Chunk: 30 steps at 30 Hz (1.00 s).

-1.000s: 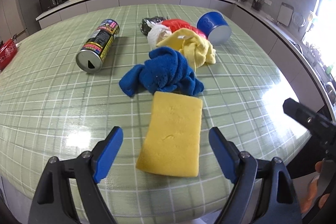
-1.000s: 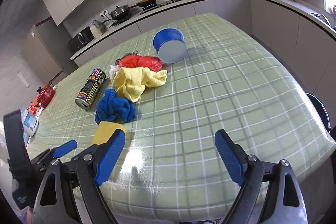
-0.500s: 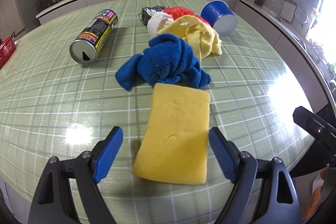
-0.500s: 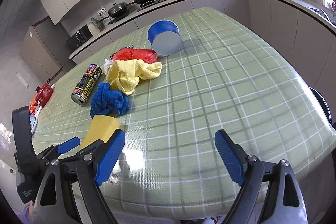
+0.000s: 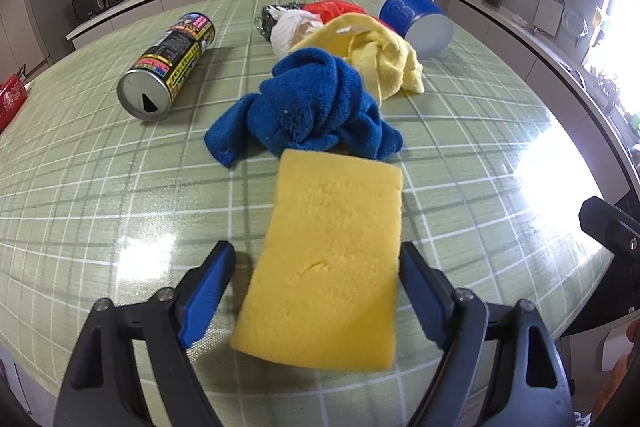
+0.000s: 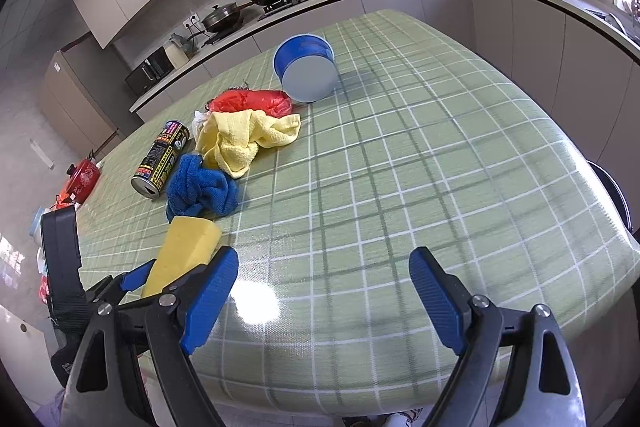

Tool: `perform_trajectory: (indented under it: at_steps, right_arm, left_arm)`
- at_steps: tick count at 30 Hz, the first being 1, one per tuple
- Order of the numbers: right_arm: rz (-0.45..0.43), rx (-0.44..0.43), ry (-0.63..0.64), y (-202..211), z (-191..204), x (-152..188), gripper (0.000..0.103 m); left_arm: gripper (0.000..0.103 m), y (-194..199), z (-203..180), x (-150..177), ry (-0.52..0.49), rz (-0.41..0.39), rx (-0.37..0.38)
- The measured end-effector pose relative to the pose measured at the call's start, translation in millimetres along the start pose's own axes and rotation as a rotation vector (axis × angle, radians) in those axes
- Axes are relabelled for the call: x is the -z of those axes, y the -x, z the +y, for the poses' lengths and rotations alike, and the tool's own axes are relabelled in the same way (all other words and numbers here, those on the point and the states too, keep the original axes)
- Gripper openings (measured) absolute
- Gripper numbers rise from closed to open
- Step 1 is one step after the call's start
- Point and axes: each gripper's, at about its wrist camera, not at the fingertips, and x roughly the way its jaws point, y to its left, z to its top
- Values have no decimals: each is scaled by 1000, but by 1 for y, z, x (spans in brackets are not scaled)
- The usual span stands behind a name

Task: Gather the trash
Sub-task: 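Lower the left tool onto the yellow sponge and close on it, then grasp the blue towel with the right tool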

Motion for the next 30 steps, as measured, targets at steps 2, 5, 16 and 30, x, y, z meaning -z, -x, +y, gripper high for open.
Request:
perform_trajectory:
  at_steps: [2,5,16,30]
  right_arm:
    - [2,-1,0,-1,0,0,89]
    - [7,-8,7,-4,2,-1,89]
    - [28,-34,39,-13,13,-3,89]
    - [69,-113,106,-43,36,-18,89]
  left_arm:
    - [68,2,2,0,1,-13,-5]
    - [63,3,5,-1,14,-15,-3]
    - [53,16,23,2,90,-55,10]
    - [51,43,53,-15,189,-141,-66]
